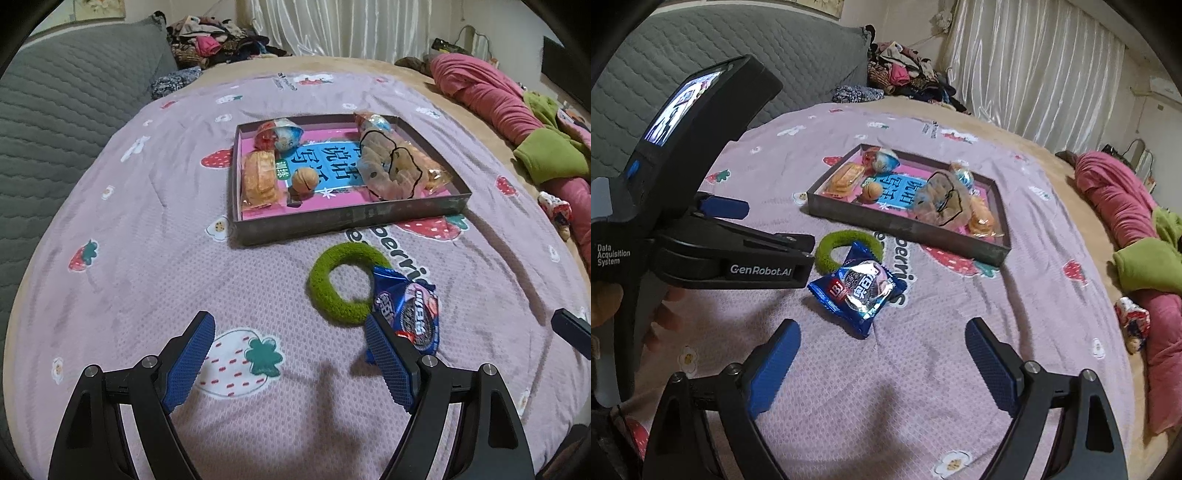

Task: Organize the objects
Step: 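Move the left gripper to the green ring while the right approaches the blue cookie pack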

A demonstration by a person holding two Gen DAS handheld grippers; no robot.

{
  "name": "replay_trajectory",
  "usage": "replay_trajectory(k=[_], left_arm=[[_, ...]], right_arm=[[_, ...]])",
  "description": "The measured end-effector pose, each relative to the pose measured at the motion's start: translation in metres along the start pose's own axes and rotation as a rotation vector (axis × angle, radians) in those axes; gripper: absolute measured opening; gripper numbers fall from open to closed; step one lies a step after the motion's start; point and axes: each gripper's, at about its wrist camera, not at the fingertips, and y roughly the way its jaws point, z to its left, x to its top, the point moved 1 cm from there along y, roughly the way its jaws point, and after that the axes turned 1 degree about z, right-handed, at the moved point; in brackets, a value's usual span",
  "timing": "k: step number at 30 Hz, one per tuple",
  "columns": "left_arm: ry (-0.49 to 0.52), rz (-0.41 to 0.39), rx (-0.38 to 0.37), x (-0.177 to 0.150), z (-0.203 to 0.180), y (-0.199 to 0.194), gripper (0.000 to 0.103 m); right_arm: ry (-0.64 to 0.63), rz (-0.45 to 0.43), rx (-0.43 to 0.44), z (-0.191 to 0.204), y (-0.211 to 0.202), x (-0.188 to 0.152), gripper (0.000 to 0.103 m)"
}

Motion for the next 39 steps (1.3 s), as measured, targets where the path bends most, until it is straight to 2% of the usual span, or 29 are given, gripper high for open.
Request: replay_trajectory(k=[22,39], left_arm=[[-0.016,0.039,-0.011,0.027,0.005,0.053,0.084],[-0.019,0.073,-0.031,0.031,0.009,0.081,0.084]], right_arm=[[0.166,0.06,0.067,-0.009,0.058,0.019,0.1],[0.242,0.112,0.027,-0.011,0.088,0.026,0.101]])
